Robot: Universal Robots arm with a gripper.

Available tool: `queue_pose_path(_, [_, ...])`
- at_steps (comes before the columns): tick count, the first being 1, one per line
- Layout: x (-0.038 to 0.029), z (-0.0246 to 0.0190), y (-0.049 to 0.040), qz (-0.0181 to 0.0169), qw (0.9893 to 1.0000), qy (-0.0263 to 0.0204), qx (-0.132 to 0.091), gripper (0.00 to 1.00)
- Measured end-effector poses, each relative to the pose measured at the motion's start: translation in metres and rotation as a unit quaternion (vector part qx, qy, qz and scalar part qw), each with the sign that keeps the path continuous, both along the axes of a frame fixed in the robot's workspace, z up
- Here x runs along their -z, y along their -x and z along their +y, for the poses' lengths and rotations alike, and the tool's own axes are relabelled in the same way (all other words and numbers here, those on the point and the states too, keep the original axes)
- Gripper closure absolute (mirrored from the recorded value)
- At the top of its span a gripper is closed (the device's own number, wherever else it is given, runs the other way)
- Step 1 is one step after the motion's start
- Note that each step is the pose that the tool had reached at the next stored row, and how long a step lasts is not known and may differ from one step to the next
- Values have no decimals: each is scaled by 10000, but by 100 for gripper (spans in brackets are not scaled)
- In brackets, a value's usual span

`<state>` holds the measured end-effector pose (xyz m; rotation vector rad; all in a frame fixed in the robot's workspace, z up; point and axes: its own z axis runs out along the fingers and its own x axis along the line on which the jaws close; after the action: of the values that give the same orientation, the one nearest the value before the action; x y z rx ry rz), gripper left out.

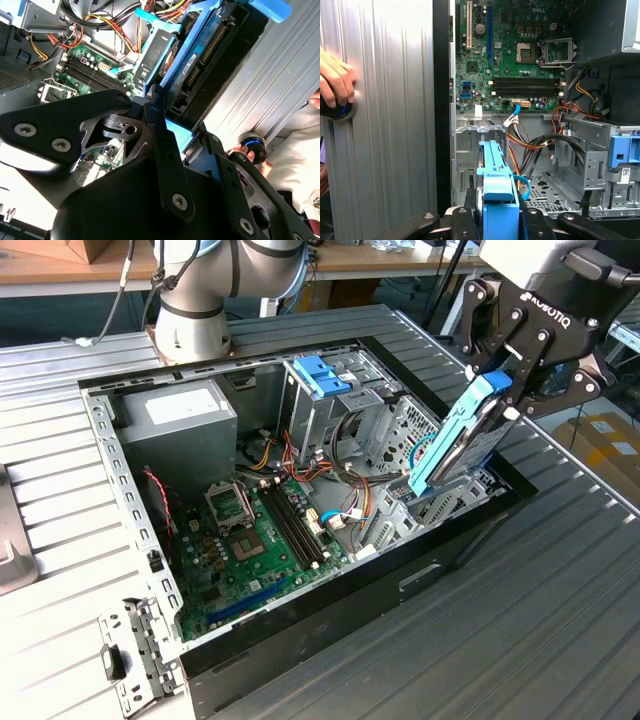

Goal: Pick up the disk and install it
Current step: 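Insert the disk into the insertion slot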

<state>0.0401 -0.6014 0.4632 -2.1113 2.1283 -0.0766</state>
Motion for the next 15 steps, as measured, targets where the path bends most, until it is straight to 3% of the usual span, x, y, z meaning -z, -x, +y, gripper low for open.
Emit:
queue_pose_path(12, [80, 12, 61, 0, 10000, 0, 2, 63])
queue_pose_path(15, [83, 33, 62, 0, 10000, 0, 3, 63])
